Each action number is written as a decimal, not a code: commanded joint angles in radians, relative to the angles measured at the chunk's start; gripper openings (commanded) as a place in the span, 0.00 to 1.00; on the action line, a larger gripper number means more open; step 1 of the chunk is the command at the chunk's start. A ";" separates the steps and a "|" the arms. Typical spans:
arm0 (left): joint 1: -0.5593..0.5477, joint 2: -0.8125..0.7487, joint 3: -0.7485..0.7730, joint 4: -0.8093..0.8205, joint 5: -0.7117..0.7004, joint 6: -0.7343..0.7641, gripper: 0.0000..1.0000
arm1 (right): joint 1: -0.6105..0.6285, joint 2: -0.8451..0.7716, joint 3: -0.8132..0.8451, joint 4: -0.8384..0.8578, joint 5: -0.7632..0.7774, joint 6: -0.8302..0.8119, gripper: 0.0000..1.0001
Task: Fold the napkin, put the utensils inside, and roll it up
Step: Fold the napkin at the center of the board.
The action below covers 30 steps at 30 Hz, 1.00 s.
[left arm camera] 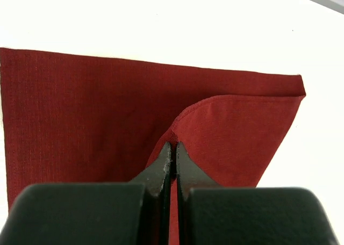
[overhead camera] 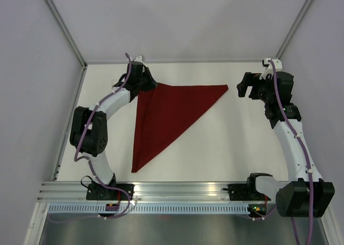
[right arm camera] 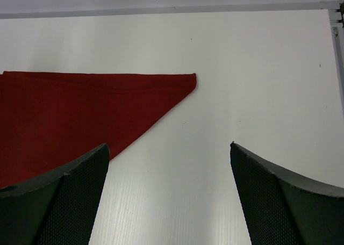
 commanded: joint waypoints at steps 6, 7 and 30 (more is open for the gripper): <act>0.038 0.022 0.080 -0.039 0.043 0.022 0.02 | -0.001 0.003 -0.003 0.016 0.003 -0.002 0.98; 0.040 0.023 0.081 -0.039 0.043 0.022 0.02 | -0.001 0.004 -0.003 0.016 0.005 -0.004 0.98; 0.092 0.080 0.184 -0.091 0.077 0.040 0.02 | -0.001 0.010 -0.003 0.018 0.013 -0.005 0.98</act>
